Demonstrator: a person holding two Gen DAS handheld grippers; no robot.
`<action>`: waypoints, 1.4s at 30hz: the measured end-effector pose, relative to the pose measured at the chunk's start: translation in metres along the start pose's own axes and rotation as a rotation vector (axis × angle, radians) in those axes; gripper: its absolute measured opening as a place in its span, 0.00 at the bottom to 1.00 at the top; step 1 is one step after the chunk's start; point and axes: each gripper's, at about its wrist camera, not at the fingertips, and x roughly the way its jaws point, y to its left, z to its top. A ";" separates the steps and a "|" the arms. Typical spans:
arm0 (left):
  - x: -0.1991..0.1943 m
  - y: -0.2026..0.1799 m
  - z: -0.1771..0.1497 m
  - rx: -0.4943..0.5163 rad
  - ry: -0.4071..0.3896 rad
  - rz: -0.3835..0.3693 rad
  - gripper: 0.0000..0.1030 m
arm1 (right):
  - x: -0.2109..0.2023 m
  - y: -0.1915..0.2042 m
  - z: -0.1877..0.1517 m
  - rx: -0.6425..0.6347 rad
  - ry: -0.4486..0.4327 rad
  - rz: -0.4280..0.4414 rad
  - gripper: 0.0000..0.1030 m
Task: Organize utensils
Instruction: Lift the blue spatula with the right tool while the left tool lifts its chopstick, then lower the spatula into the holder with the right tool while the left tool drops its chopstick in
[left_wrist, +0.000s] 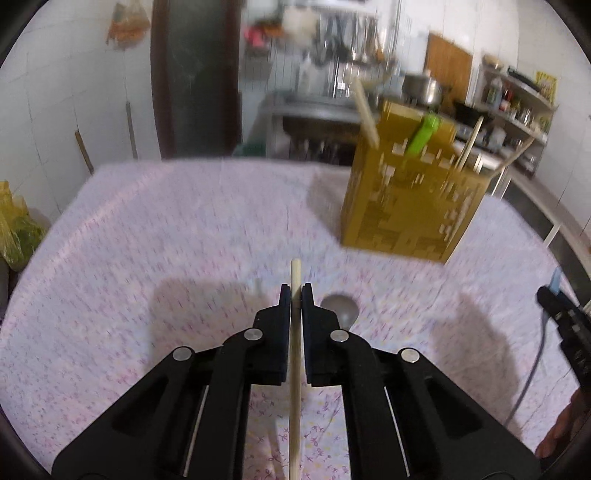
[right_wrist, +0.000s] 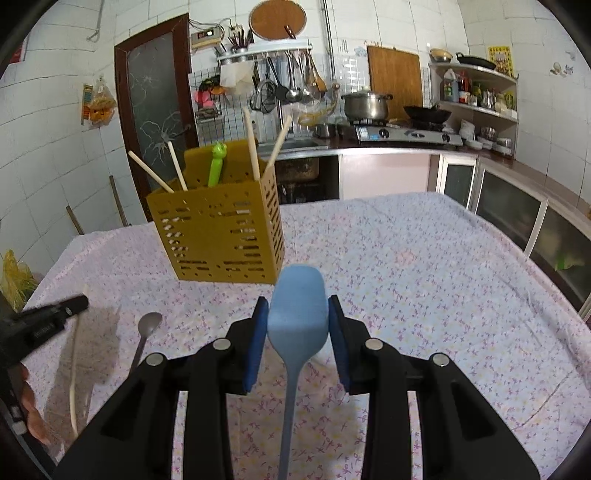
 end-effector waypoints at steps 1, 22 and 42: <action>-0.007 0.001 0.003 -0.002 -0.021 -0.005 0.05 | -0.004 0.000 0.002 0.001 -0.010 0.001 0.32; -0.091 0.004 0.015 0.014 -0.289 -0.039 0.05 | -0.051 0.013 0.014 -0.033 -0.189 0.032 0.32; -0.098 -0.034 0.115 0.079 -0.446 -0.131 0.05 | -0.025 0.039 0.098 -0.031 -0.358 0.063 0.32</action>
